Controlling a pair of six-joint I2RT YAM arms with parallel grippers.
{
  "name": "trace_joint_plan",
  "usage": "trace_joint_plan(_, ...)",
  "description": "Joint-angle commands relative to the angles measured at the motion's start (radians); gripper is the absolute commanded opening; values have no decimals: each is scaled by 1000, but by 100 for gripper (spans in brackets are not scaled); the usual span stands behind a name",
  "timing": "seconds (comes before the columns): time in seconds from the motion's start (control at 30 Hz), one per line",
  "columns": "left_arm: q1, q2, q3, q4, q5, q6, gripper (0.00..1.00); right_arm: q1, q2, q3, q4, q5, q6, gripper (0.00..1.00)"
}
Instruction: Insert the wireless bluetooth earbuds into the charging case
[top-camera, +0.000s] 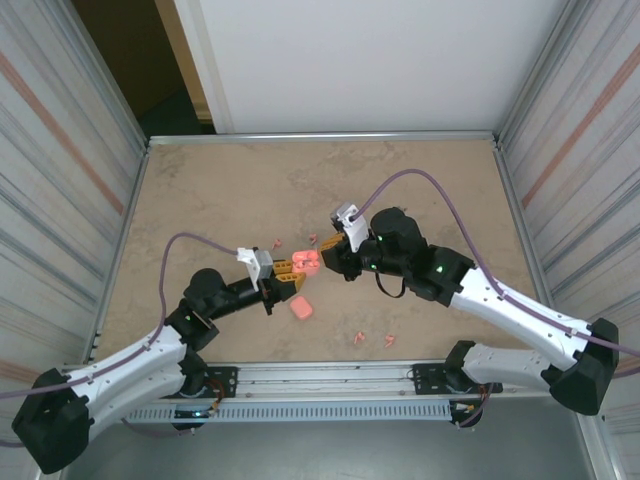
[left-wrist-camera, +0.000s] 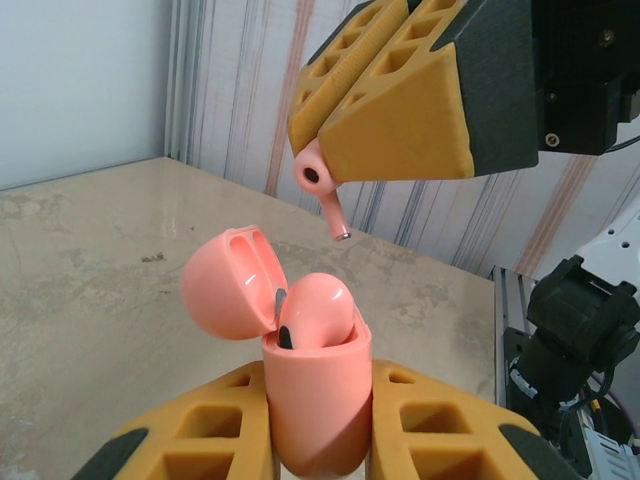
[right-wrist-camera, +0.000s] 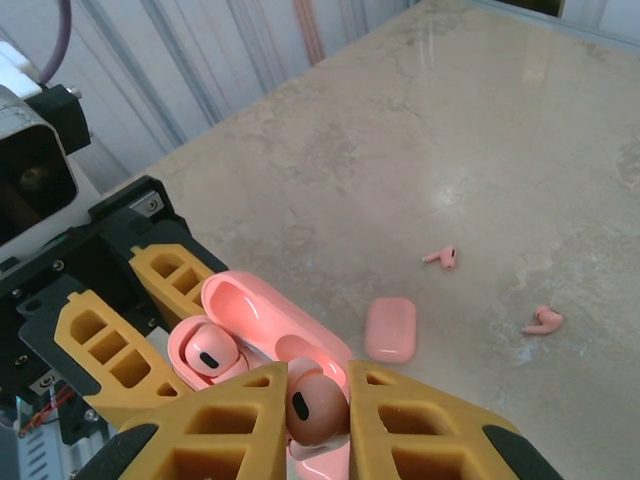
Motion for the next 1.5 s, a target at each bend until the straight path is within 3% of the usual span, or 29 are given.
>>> trace_joint_plan(0.0,-4,-3,33,53,25,-17,0,11,11,22,35,-8,-19,19)
trace_joint_plan(1.0,-4,-24,26,88,8,-46,0,31,6,-35,37,-57,-8,20)
trace_joint_plan(1.47,-4,-19,22,114,31,-46,0,22,-23,23,18,-47,31,42)
